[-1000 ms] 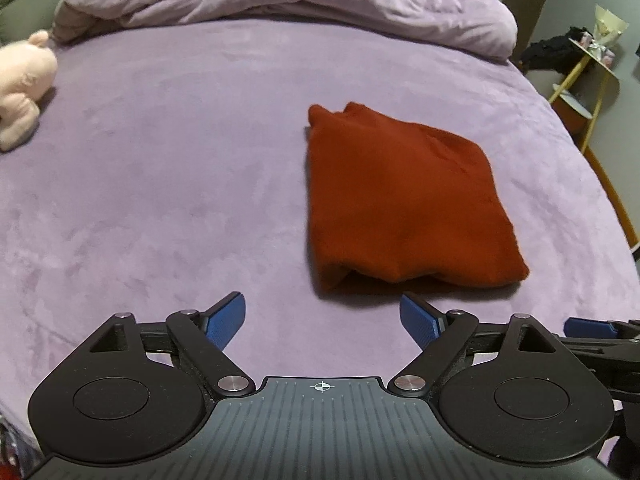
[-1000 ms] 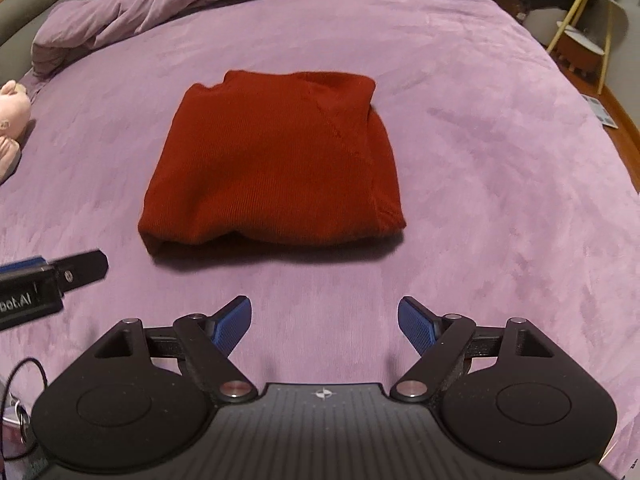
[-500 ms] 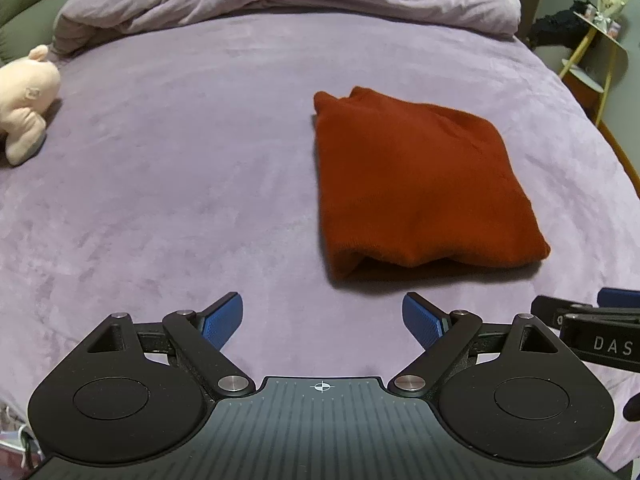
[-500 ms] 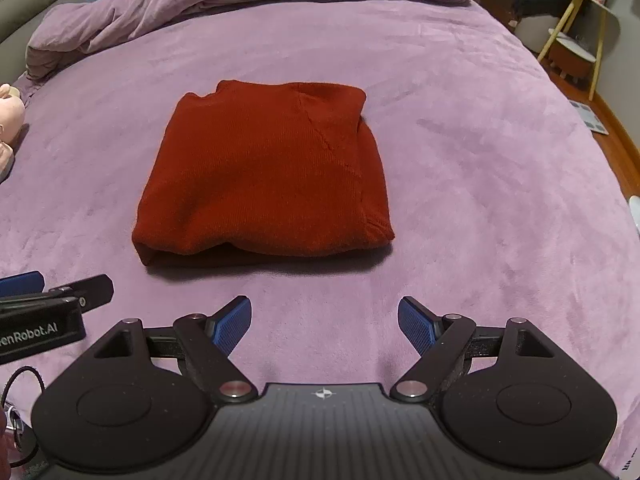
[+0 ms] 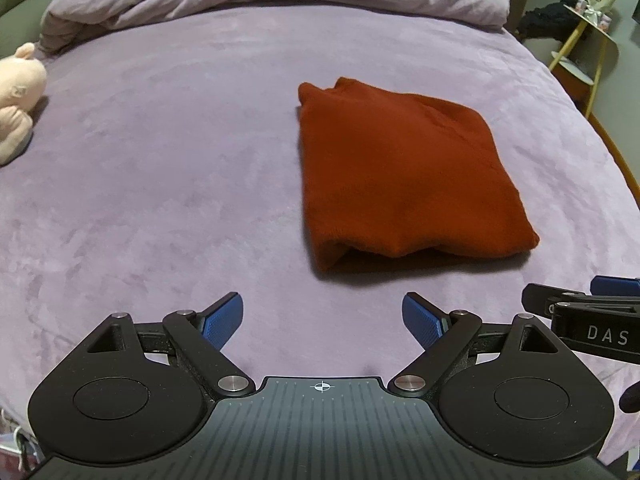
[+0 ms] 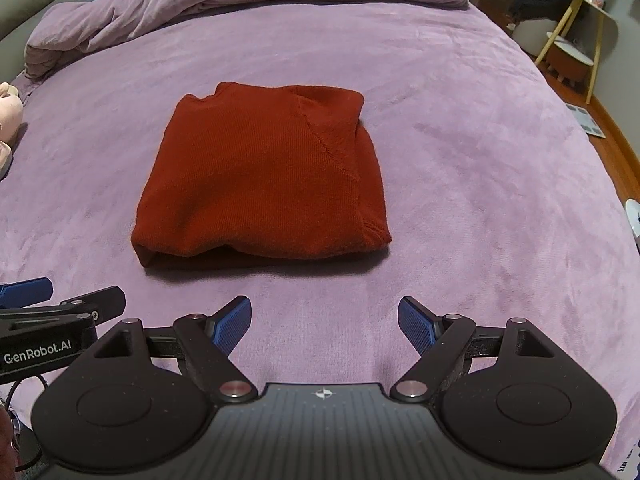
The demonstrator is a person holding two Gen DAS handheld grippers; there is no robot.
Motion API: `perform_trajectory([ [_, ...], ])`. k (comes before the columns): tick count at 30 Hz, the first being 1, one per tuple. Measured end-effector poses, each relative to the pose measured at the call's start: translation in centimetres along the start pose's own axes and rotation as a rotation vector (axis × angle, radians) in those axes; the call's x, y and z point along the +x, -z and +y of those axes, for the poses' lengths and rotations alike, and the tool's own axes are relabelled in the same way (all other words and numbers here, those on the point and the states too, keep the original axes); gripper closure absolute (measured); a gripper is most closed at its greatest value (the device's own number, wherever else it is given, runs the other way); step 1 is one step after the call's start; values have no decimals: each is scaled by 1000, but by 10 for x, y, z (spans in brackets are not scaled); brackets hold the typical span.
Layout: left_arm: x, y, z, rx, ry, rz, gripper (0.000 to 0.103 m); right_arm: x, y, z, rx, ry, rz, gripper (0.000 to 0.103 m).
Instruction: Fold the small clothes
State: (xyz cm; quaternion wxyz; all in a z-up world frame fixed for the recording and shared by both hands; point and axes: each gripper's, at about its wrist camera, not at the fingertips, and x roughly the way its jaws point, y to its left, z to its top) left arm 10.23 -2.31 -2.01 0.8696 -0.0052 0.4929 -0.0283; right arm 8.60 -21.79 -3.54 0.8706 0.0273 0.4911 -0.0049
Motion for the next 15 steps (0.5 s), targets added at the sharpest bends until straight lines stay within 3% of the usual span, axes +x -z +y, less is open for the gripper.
perform_trajectory([
  [15,0,-3,-7,25,-17,1,12,0,-1,-5,17,-6,-9,22],
])
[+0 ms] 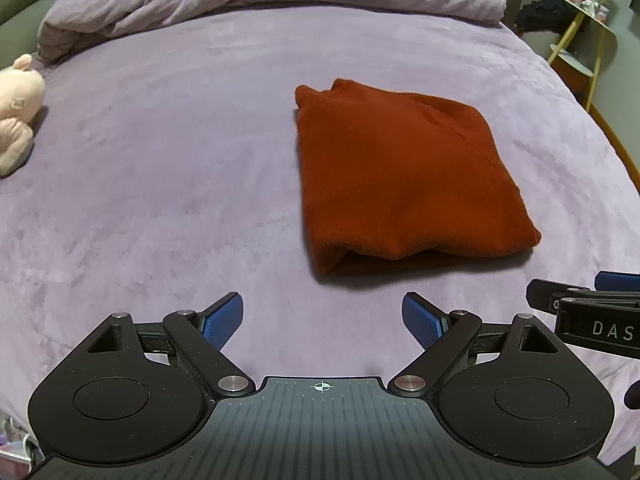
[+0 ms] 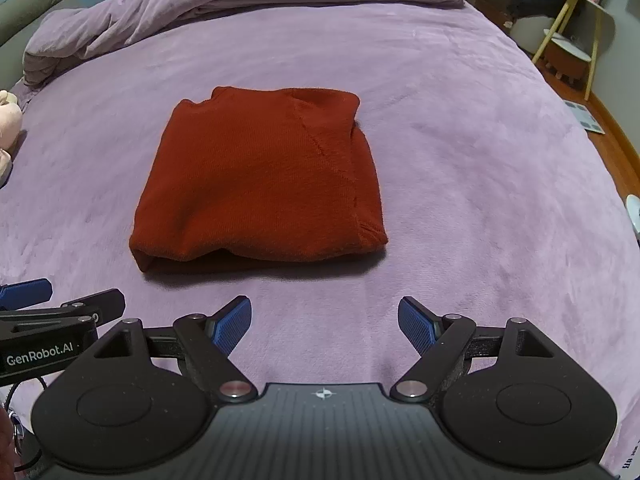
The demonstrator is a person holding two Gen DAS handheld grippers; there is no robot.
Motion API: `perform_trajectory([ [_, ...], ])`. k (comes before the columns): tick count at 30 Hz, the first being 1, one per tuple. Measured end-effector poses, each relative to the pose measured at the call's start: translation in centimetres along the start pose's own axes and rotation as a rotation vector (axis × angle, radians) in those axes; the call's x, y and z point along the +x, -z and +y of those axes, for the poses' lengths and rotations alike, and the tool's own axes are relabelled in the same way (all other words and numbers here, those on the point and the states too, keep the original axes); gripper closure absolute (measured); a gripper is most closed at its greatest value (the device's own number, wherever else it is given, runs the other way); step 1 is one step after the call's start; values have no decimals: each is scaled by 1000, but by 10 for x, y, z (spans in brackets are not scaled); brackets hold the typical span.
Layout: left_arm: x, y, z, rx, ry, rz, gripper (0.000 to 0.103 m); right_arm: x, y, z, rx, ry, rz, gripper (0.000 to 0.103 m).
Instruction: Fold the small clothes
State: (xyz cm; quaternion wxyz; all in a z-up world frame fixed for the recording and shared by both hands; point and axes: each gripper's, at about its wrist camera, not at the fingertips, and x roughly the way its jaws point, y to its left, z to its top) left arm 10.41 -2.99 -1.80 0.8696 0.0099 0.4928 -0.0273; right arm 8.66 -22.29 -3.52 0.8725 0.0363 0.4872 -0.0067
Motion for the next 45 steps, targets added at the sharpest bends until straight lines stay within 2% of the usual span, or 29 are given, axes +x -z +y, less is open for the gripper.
perform_trajectory([
  [45,14,-5,-2,-25,22,48,12,6,-4,3,-23,21,8,22],
])
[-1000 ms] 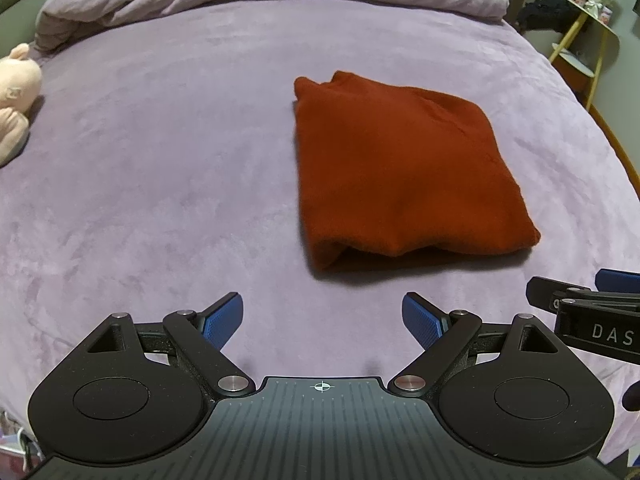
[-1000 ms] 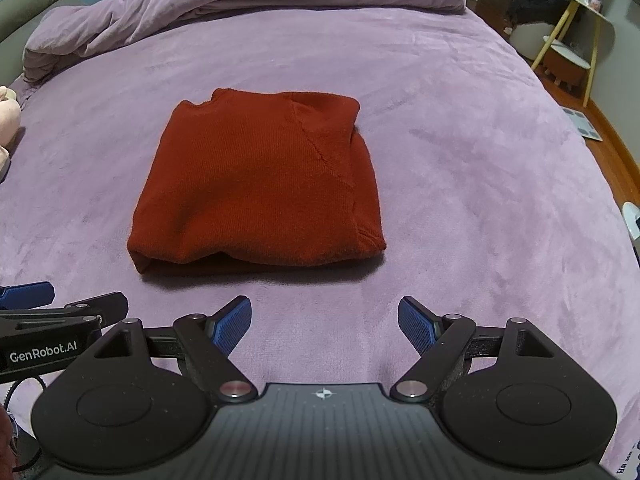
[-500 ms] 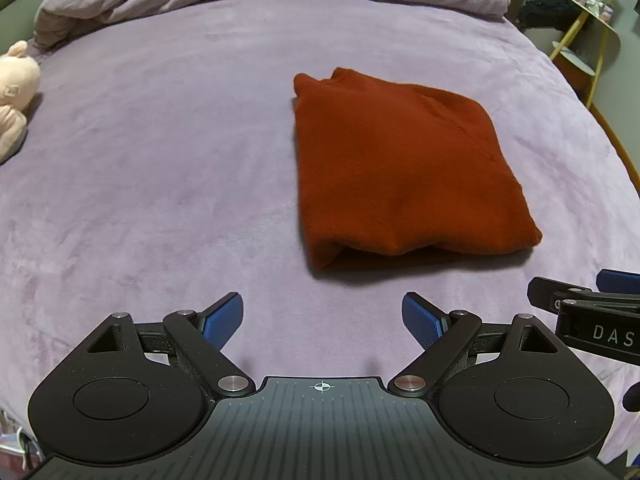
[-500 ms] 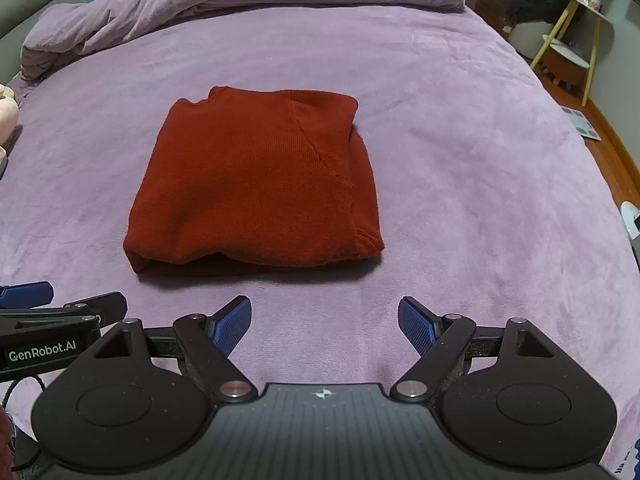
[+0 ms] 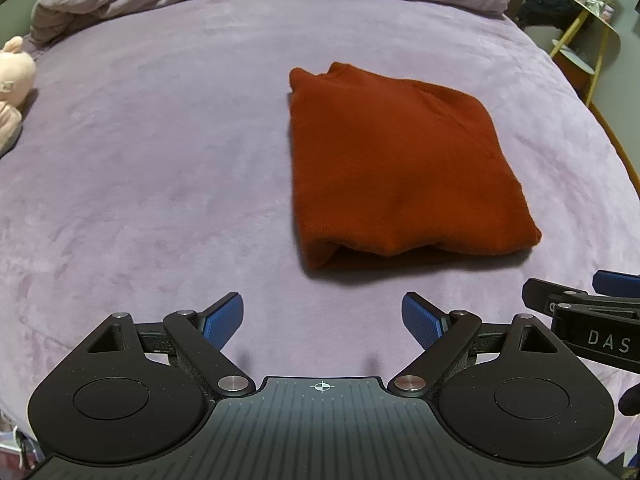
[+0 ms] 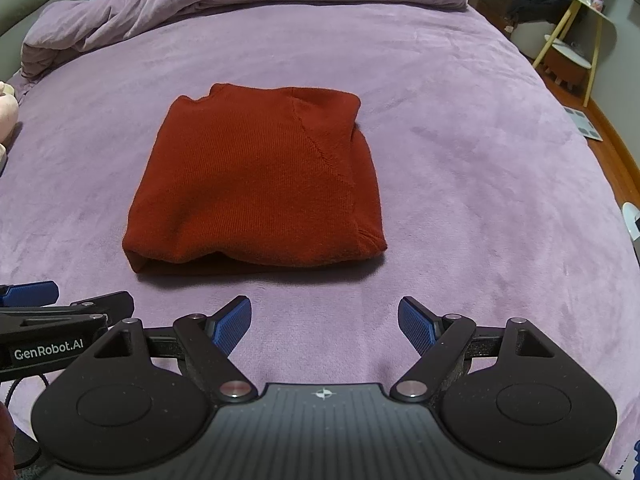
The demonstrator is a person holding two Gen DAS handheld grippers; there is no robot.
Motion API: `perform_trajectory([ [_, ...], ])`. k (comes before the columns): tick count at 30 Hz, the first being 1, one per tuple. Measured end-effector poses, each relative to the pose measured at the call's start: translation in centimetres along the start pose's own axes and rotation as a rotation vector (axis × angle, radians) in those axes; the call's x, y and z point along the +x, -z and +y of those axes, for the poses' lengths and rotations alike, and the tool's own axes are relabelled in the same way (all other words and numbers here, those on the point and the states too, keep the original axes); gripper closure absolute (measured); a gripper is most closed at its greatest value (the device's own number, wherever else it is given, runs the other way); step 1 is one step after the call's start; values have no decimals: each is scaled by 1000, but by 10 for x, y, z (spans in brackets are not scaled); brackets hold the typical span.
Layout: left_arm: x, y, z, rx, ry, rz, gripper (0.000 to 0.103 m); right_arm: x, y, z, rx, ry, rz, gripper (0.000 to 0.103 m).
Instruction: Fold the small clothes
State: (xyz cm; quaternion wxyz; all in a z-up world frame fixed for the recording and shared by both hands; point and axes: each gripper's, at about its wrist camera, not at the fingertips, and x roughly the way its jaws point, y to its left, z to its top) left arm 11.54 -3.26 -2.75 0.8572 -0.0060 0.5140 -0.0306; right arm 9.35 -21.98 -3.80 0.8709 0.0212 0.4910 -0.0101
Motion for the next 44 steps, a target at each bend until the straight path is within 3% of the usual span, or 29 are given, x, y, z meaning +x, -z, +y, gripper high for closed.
perform_trajectory([
  [18,-8,0,2,-27,51,-26,17,-7,4,5,-7,6,-15,22],
  [44,-19,10,-7,70,-7,-52,17,-16,7,8,-5,35,-27,22],
])
